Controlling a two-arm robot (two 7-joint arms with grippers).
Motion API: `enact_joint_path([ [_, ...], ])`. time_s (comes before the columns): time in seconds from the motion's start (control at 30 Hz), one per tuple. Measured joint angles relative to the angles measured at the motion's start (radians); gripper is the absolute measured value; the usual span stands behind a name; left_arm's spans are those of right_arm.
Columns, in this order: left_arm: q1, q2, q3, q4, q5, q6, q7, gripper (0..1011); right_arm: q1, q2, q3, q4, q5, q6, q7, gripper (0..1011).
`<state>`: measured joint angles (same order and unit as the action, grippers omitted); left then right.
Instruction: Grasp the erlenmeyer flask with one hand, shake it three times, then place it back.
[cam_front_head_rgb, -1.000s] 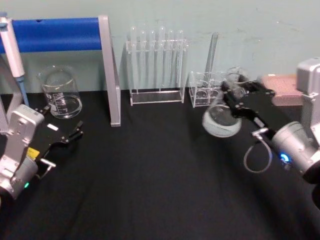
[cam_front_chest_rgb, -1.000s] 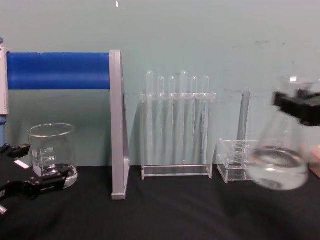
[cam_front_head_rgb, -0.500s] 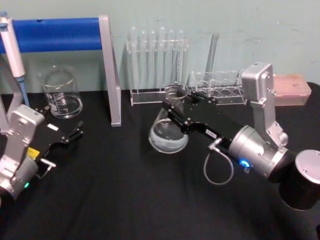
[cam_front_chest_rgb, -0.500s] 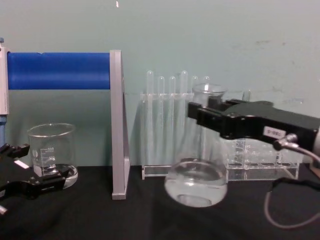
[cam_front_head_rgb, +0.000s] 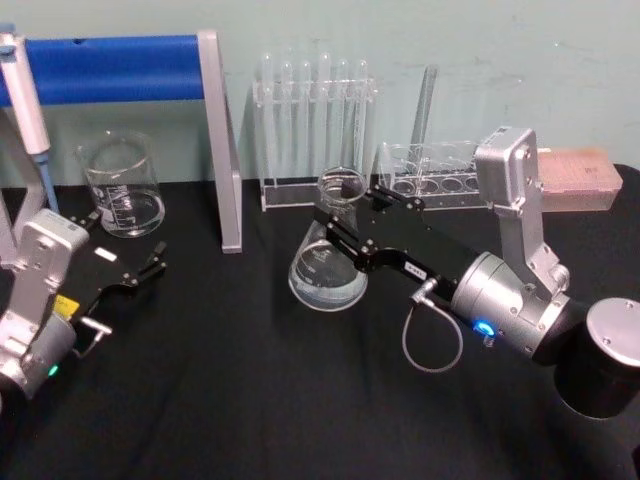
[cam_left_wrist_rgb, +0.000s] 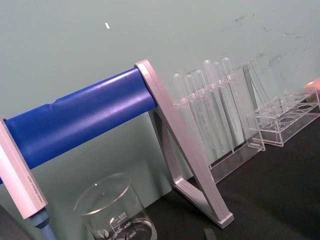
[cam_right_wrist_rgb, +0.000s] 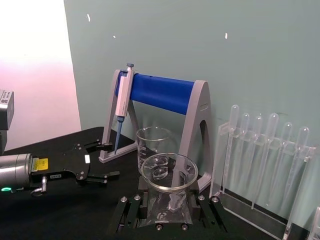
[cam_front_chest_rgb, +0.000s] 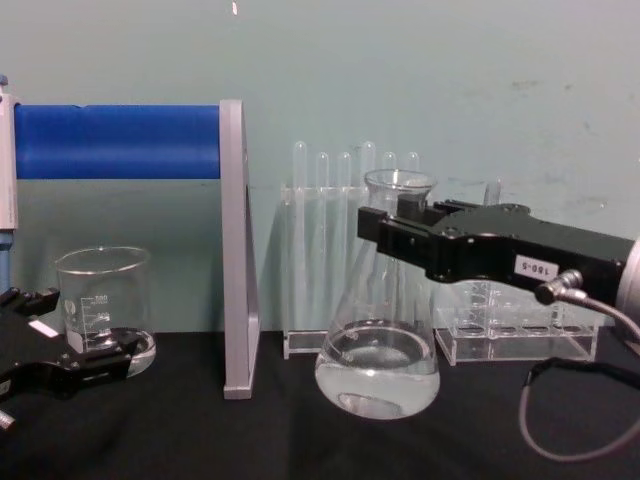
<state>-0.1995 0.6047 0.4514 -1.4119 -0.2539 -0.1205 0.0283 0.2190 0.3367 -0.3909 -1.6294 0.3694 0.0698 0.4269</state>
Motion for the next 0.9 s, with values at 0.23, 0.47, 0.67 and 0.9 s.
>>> enact_joint_path([
  [0.23,0.000,0.000,0.000,0.000,0.000,0.000,0.000,1001,0.000,0.017,-0.005,-0.005,0.011,-0.006,-0.013,448],
  [0.47,0.000,0.000,0.000,0.000,0.000,0.000,0.000,1001,0.001,0.033,-0.010,-0.005,0.028,-0.006,-0.005,448],
  [0.67,0.000,0.000,0.000,0.000,0.000,0.000,0.000,1001,0.005,0.054,-0.019,0.009,0.043,-0.016,0.022,448],
  [0.9,0.000,0.000,0.000,0.000,0.000,0.000,0.000,1001,0.011,0.072,-0.030,0.041,0.059,-0.039,0.055,448],
])
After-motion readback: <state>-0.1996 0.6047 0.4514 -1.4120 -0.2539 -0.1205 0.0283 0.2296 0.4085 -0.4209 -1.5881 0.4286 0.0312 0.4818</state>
